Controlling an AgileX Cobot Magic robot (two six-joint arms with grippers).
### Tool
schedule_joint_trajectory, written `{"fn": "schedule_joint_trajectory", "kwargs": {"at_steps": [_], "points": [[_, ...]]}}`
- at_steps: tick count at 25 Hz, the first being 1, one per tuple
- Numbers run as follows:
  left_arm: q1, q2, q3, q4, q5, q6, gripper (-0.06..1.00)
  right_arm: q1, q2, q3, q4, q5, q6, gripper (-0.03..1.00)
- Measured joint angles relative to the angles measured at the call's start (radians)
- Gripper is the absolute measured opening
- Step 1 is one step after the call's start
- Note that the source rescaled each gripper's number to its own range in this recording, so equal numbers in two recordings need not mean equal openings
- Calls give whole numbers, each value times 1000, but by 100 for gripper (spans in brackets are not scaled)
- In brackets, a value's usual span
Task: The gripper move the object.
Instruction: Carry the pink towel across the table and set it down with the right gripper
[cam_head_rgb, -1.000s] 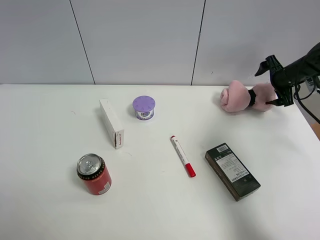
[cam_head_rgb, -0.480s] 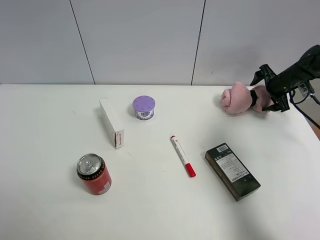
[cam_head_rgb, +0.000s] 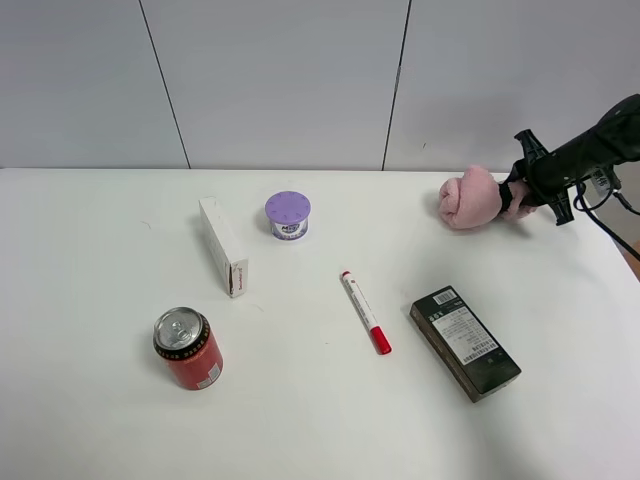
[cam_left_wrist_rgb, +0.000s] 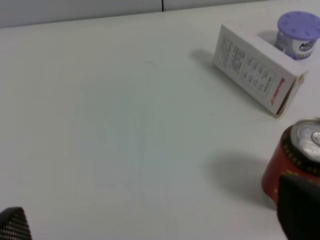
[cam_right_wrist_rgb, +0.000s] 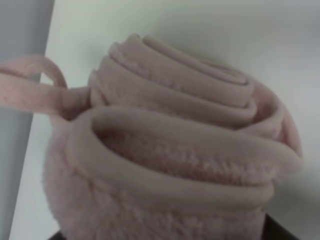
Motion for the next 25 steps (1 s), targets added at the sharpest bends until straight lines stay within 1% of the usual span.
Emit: {"fn": "schedule_joint_trajectory", "kwargs": {"at_steps": [3,8,11,13,15,17,21,25], "points": [[0,0,0,0,0,0,100,0,-6,0,49,9,-81,0],[0,0,0,0,0,0,100,1,-87,0,49,24,-167,0],[0,0,0,0,0,0,100,16,-154,0,25,42,-306,0],[0,0,0,0,0,0,100,41,-198,0,8,78,-435,0],[0,0,0,0,0,0,100,85,-233,0,4,119,-544,0],[0,0,0,0,0,0,100,138,-267,0,5,147,-612,0],[0,0,0,0,0,0,100,268,-312,0,8,169,-661,0],[0,0,0,0,0,0,100,457,-317,0,-35,183,-682,0]]}}
